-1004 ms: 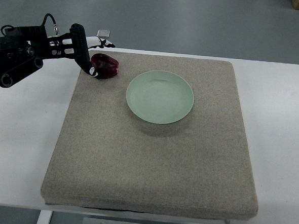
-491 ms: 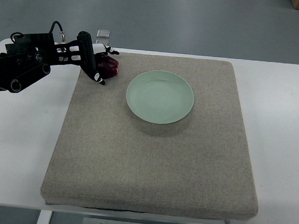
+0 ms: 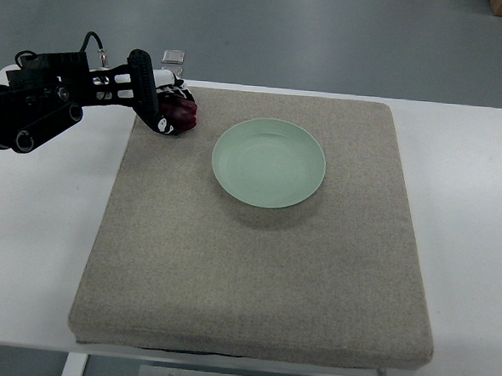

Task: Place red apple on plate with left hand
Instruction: 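Lift the red apple and carry it over the pale green plate, then lower the apple onto the plate and open the left hand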

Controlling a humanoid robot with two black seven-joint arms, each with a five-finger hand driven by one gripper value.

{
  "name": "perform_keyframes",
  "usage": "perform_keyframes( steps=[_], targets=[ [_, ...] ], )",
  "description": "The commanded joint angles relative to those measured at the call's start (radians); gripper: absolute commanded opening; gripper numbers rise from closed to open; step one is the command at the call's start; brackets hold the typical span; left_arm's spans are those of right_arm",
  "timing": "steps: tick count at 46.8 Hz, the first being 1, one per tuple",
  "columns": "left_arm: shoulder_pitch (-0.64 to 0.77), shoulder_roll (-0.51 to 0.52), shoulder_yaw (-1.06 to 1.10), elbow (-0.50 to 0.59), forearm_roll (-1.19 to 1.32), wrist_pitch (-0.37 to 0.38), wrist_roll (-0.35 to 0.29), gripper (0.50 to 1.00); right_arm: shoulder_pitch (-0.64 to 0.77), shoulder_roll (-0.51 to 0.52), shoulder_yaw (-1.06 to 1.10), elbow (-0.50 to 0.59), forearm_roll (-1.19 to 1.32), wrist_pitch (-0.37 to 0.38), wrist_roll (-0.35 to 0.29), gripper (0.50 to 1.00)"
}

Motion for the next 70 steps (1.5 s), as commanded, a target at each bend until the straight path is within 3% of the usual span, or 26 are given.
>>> perform_keyframes(
  steps=[1,11,20,39,56,59,62,66,70],
  targets=[
    [-0.012,0.004,-0.003,0.000,-0.001,0.000,0.000,0.500,0.000,0.000,0.000,0.000,0.000,-0.001,0.000,0.932],
    [-0.104,0.020,-0.026,-0.021,-0.021,-0.012,0.000,0.500,0.000,0.000,0.000,0.000,0.000,0.001,0.000,0.932],
    [-0.144,-0.009,-0.037,-0.104,-0.021,-0.015,0.000,0.500,0.000,0.000,0.000,0.000,0.000,-0.001,0.000,0.932],
    [-0.084,-0.197,-0.006,-0.152,0.002,-0.015,0.014,0.500,0.000,0.000,0.000,0.001,0.000,-0.001,0.000,0.932],
    [-0.075,-0.201,0.078,-0.144,0.001,-0.011,0.018,0.500,0.000,0.000,0.000,0.000,0.000,0.001,0.000,0.932],
    [-0.074,-0.201,0.078,-0.146,-0.001,-0.011,0.018,0.578,0.000,0.000,0.000,0.000,0.000,-0.001,0.000,0.932],
    [-0.074,-0.201,0.078,-0.149,-0.007,-0.011,0.018,0.792,0.000,0.000,0.000,0.000,0.000,-0.001,0.000,0.932],
    [-0.074,-0.201,0.071,-0.150,-0.024,-0.015,0.018,0.977,0.000,0.000,0.000,0.000,0.000,0.001,0.000,0.932],
    [-0.075,-0.201,0.065,-0.147,-0.025,-0.018,0.018,0.994,0.000,0.000,0.000,0.000,0.000,-0.001,0.000,0.932]
  ],
)
